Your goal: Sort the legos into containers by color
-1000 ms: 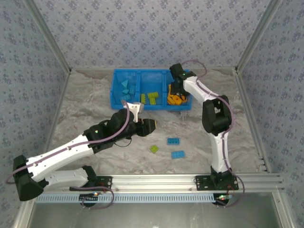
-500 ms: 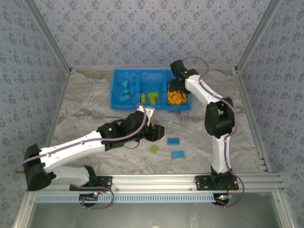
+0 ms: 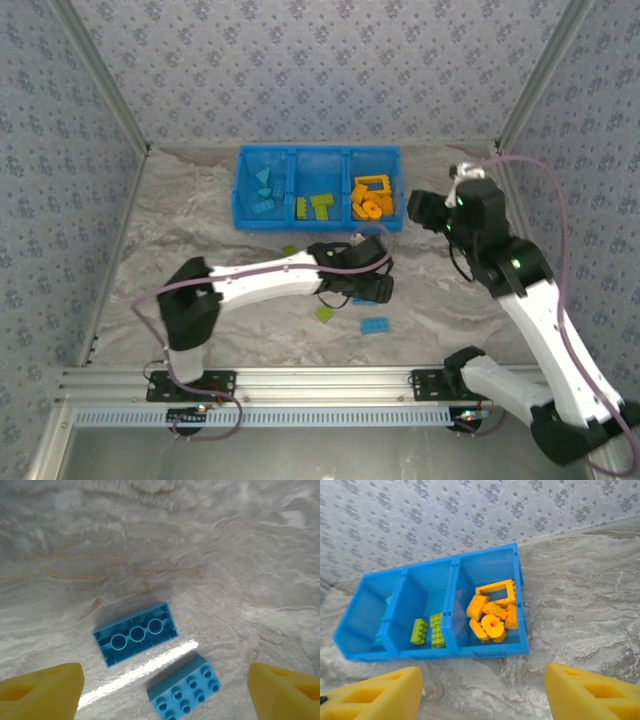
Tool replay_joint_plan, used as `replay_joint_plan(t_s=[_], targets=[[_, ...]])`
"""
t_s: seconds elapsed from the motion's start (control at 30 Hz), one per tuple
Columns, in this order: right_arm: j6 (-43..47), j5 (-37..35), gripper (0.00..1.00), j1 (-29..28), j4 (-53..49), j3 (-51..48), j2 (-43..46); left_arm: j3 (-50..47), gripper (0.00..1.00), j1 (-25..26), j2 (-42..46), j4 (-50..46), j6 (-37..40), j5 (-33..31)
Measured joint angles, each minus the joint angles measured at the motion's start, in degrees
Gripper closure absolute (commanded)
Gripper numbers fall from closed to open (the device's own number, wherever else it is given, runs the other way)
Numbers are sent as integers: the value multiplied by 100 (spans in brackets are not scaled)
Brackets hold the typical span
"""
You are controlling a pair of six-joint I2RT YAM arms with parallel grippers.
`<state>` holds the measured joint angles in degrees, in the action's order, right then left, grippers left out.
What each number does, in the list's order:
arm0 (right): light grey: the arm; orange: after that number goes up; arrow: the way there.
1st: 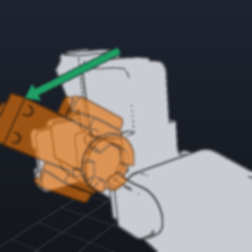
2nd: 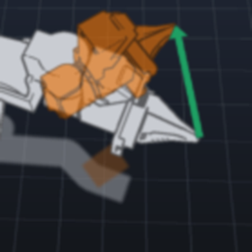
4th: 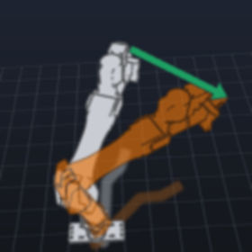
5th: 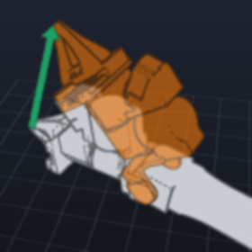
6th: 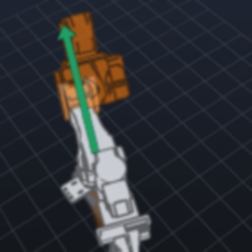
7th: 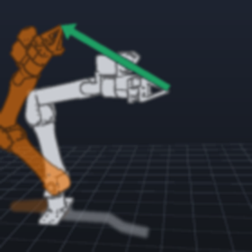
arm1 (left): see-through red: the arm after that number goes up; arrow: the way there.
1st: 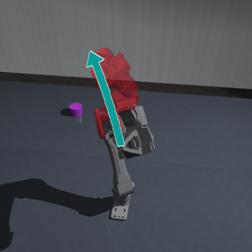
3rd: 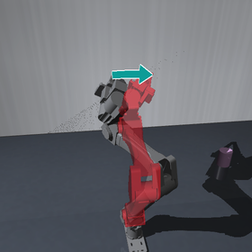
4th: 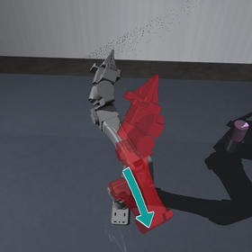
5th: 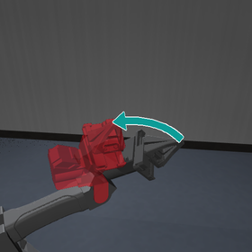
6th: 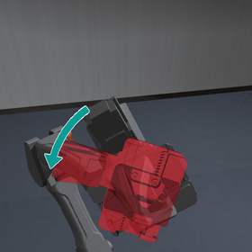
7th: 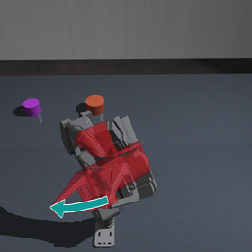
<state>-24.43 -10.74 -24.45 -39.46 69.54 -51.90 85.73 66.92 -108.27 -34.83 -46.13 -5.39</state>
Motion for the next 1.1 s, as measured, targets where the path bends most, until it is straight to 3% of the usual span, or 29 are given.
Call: replay_joint_plan(t_s=[0.23, 0.63, 0.77, 1.03, 1.1], targets=[[9, 529, 26, -26, -588, -313, 1241, 942, 2, 0, -1150, -922, -518, -48], [4, 1110, 26, -46, -846, -597, 1484, 1434, 6, 0, -1585, -1412, -951, -101], [4, 1167, 26, -46, -844, -597, 1506, 1434, 13, 0, -1818, -1458, -975, -63], [-20, 1211, 27, -46, -839, -597, 1502, 1434, 41, -57, -1891, -1502, -994, -111], [-20, 1215, 27, -46, -839, -597, 1495, 1432, 43, -52, -1884, -1488, -994, -177]])
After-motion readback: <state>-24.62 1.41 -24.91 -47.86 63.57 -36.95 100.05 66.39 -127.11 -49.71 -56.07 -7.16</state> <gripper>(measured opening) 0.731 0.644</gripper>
